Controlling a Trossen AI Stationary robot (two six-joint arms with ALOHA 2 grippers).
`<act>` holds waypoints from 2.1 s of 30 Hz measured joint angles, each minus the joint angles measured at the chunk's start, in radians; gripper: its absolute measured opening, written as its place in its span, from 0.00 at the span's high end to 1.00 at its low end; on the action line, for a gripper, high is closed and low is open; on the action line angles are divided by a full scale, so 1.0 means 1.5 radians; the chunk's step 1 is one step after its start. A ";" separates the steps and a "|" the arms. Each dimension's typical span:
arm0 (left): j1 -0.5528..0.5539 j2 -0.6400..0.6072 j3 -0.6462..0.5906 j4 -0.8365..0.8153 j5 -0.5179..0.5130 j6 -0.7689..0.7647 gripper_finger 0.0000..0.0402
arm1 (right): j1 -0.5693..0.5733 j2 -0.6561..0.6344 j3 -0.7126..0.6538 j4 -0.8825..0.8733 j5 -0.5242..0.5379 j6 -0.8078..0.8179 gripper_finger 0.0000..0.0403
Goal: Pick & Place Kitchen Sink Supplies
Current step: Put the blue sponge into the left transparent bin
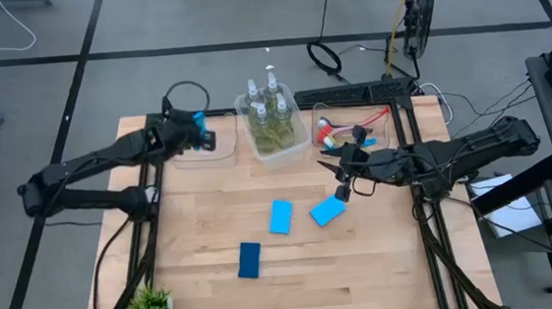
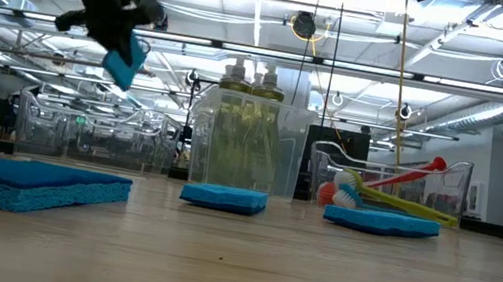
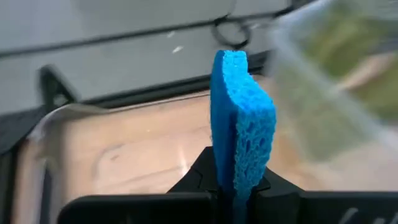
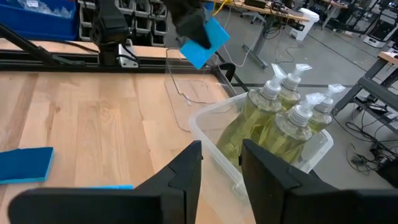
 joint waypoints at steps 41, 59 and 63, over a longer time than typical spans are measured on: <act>0.309 0.286 0.000 -0.025 0.176 0.193 0.74 | 0.000 0.000 0.000 0.004 0.000 0.000 0.75; 0.303 0.262 0.000 -0.077 0.104 0.224 0.43 | 0.000 0.000 0.000 0.004 -0.001 0.016 0.75; 0.291 0.255 0.000 -0.077 0.124 0.216 0.47 | 0.000 0.000 0.000 0.004 -0.002 0.017 0.75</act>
